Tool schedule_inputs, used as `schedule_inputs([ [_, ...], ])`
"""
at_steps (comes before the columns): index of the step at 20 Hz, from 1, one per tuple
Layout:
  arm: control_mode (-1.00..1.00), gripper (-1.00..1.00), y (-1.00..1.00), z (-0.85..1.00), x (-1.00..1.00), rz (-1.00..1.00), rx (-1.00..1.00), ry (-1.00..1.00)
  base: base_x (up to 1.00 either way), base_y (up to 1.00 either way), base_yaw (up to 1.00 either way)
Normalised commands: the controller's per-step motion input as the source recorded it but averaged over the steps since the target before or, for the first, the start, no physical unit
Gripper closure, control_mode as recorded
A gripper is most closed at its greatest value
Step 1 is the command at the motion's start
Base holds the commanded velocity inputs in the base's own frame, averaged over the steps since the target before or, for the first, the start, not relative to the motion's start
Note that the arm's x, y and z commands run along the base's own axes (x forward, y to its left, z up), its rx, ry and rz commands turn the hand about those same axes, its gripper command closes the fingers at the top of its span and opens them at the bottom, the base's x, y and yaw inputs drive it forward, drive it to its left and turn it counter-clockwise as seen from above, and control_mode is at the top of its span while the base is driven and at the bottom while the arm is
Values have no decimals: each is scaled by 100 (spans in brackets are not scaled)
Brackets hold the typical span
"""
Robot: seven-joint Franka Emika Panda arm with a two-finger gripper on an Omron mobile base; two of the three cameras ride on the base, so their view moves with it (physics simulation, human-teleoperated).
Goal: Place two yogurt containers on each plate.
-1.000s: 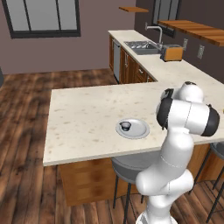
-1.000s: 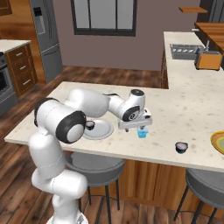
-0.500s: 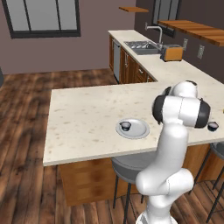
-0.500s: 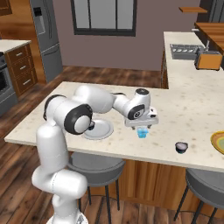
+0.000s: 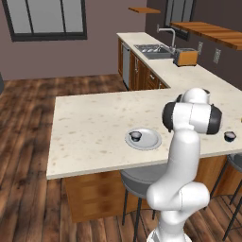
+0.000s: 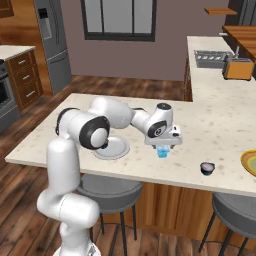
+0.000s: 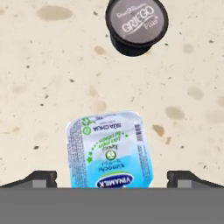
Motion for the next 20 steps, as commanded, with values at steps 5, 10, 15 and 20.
schedule_inputs([
  [5, -100, -100, 0, -9, 2, 0, 0, 0, 0, 0, 0],
  [10, -100, -100, 0, -12, 5, 0, 0, 0, 0, 0, 0],
  [15, -100, -100, 0, -9, 6, 0, 0, 0, 0, 0, 0],
  [20, -100, -100, -6, -6, 20, 0, 0, 0, 0, 0, 0],
])
